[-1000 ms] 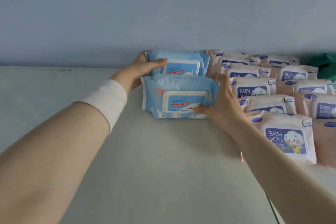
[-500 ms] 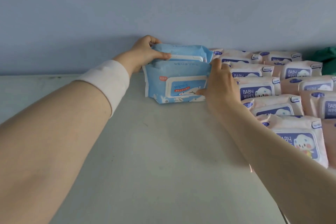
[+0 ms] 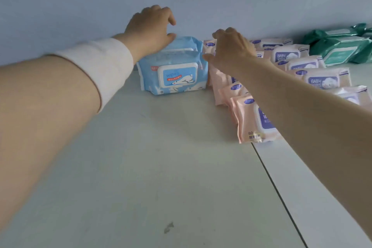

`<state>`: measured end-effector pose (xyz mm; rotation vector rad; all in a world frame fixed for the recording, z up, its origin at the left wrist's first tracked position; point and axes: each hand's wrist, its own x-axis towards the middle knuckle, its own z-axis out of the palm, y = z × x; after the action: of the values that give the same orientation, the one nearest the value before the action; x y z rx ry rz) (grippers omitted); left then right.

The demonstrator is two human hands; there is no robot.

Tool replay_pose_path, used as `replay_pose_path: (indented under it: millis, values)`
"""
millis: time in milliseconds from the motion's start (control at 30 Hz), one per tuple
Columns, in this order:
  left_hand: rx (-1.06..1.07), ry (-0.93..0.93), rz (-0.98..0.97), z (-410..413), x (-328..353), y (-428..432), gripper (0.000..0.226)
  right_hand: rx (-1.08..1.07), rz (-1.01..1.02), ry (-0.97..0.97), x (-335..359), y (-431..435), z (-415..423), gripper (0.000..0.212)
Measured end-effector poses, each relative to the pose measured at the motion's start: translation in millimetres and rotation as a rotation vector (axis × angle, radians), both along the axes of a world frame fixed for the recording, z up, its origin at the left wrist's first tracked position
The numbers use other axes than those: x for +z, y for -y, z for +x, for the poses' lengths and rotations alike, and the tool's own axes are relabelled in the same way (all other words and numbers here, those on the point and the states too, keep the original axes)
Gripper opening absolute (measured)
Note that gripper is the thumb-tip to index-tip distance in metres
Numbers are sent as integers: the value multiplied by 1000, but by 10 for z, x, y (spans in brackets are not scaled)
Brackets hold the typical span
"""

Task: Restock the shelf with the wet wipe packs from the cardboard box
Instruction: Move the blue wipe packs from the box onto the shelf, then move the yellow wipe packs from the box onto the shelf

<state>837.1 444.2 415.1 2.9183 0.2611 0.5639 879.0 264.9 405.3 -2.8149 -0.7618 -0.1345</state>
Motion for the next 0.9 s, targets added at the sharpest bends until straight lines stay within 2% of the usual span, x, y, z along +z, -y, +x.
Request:
replay_pose_path:
  millis: [100,267,433,600,733,900]
  values:
    - [-47,-190,300,-102,276,582,43,-6,-149,39,122,502,-49,58]
    - [-81,-347,478,-284,506,1875,41,-78,-316,46,260,1814,-299,56]
    - [-189,-384,501,-462,461,3605,41,-155,-363,34,262,3445,-631,59]
    - [-416,-396,546,-545,185,5511,44,-338,-413,-112,34,5339,-994,63]
    - [-646,-414,544,-530,-178,6776,42,-521,-444,-237,-367,6624,-1258,59]
    - [-885,-511,559,-473,-949,7865,40,-673,-442,-445,-1074,7750,-1525,59]
